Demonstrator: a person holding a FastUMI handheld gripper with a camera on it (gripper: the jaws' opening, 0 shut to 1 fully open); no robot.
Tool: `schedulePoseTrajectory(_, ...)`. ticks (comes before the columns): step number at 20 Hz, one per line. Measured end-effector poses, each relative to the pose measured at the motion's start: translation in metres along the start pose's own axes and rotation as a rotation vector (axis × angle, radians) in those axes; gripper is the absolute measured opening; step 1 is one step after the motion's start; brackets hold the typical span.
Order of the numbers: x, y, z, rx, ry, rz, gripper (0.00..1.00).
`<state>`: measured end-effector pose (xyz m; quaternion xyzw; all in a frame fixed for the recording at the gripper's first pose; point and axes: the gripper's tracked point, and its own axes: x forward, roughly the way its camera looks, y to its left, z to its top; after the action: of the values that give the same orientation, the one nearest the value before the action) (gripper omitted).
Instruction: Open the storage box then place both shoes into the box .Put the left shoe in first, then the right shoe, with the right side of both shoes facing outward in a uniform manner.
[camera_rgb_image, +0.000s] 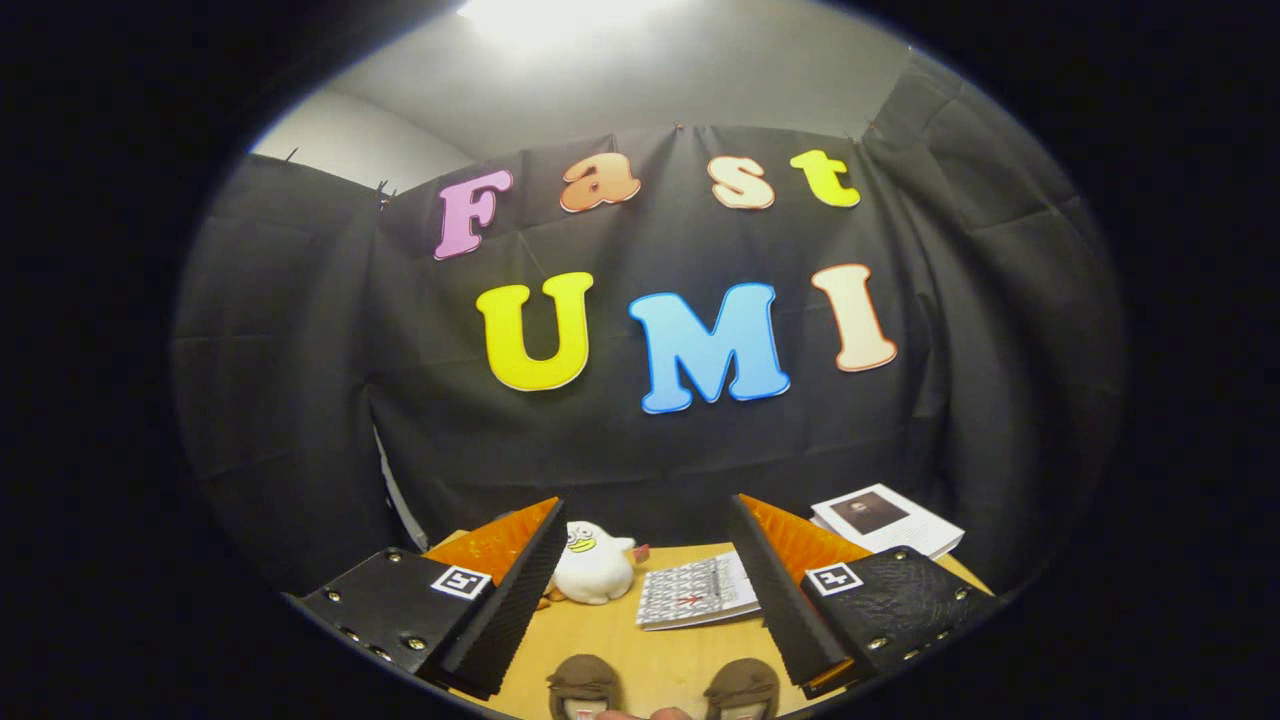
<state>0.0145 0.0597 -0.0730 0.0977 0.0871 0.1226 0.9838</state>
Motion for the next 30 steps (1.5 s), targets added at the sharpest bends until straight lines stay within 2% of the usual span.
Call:
schedulePoseTrajectory(4,0.011,0.044,-0.051,0.143,0.167,0.156,0.99)
schedulePoseTrajectory(8,0.019,0.074,-0.093,0.247,0.308,0.235,0.99)
schedulePoseTrajectory(18,0.022,0.169,-0.197,0.516,0.687,0.508,0.97)
schedulePoseTrajectory(23,0.02,0.196,-0.239,0.589,0.827,0.571,0.97)
schedulePoseTrajectory(30,0.026,0.218,-0.275,0.63,0.928,0.585,0.97)
